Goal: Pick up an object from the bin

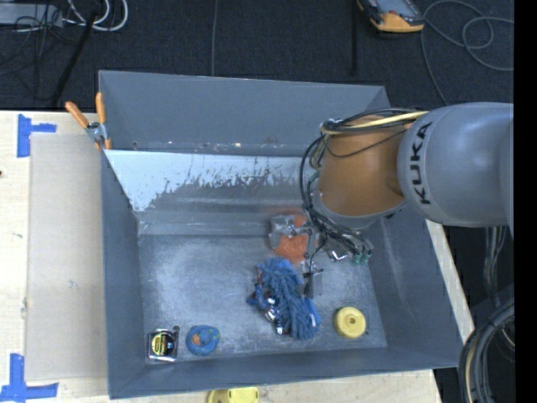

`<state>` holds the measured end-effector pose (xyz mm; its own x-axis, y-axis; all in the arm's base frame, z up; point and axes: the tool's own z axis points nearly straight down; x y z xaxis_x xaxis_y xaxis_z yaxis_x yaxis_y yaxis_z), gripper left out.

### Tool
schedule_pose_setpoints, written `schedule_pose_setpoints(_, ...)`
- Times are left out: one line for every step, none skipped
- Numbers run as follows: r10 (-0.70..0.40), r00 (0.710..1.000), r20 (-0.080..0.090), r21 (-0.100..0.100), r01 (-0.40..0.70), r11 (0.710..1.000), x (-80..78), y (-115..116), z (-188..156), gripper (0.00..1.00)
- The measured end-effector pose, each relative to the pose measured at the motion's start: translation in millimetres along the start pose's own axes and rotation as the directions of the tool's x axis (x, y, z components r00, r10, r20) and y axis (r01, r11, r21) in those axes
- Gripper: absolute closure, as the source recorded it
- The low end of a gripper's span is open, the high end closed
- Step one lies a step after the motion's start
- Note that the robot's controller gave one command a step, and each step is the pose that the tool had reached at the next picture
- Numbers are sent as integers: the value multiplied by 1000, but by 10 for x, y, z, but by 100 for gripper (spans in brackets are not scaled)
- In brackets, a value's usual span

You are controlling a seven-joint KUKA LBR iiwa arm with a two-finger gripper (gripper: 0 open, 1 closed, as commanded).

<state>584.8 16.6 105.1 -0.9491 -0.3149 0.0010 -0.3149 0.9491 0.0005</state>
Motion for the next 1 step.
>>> schedule_pose_setpoints(-366, 930, 7, 5, 366, 931, 8, 316, 314, 100)
